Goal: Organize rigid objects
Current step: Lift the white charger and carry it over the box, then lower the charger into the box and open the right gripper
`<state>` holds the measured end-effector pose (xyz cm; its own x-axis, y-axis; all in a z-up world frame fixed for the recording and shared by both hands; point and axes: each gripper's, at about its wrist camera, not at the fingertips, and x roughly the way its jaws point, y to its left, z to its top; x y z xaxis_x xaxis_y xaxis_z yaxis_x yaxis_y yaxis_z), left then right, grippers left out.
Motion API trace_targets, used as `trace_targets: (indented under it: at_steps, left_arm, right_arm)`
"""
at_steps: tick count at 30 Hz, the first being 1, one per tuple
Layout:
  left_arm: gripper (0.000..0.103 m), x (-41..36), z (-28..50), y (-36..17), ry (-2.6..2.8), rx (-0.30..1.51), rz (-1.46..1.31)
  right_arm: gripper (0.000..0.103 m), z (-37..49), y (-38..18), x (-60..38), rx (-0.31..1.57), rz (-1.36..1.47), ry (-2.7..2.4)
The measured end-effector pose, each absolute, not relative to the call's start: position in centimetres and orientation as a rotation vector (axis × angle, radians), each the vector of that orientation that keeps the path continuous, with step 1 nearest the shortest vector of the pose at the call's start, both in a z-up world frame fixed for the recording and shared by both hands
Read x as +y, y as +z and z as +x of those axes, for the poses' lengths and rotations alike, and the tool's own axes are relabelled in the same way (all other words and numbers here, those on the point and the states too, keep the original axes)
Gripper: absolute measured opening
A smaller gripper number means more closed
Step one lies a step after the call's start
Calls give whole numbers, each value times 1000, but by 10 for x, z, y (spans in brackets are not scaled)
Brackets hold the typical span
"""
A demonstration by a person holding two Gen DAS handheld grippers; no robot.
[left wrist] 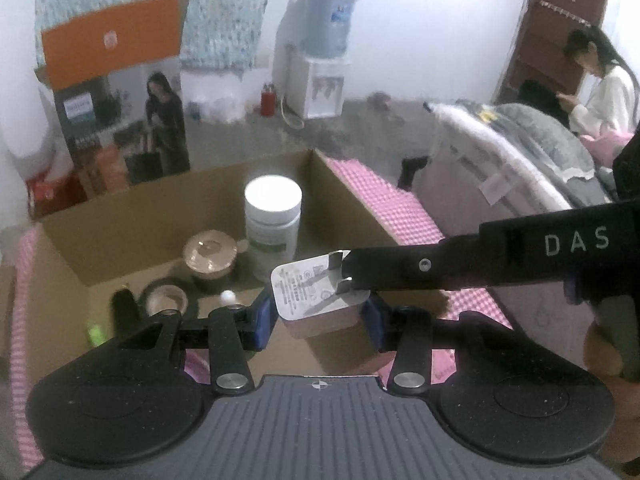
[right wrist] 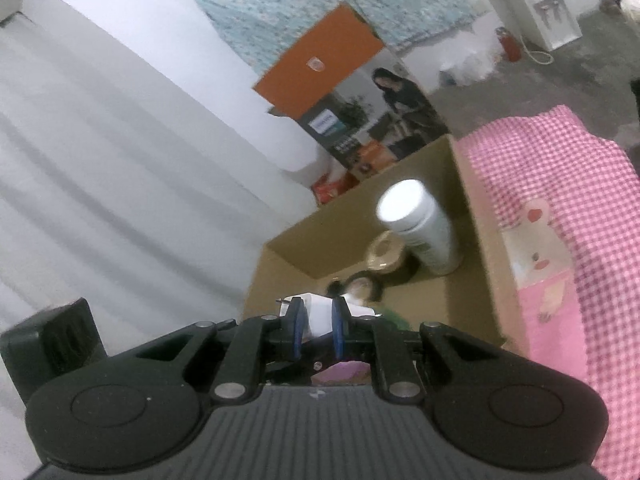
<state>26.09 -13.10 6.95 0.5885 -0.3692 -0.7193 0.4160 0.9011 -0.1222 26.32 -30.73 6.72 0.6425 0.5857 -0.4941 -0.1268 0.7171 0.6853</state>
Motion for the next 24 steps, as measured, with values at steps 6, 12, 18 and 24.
trace_targets:
  at_steps: [6, 12, 18, 24]
  left_arm:
    - [45, -137, 282, 49, -449, 892, 70]
    - [45, -141, 294, 35, -435, 940, 69]
    - [45, -146, 301, 25, -437, 994, 55]
    - [46, -150, 298, 24, -442, 982, 68]
  right_arm:
    - [17, 285, 43, -316, 837, 645, 418]
    - [17, 300, 31, -317, 873, 593, 400]
    - [18, 305, 32, -318, 862, 558, 392]
    - [18, 305, 34, -318, 847, 535, 392]
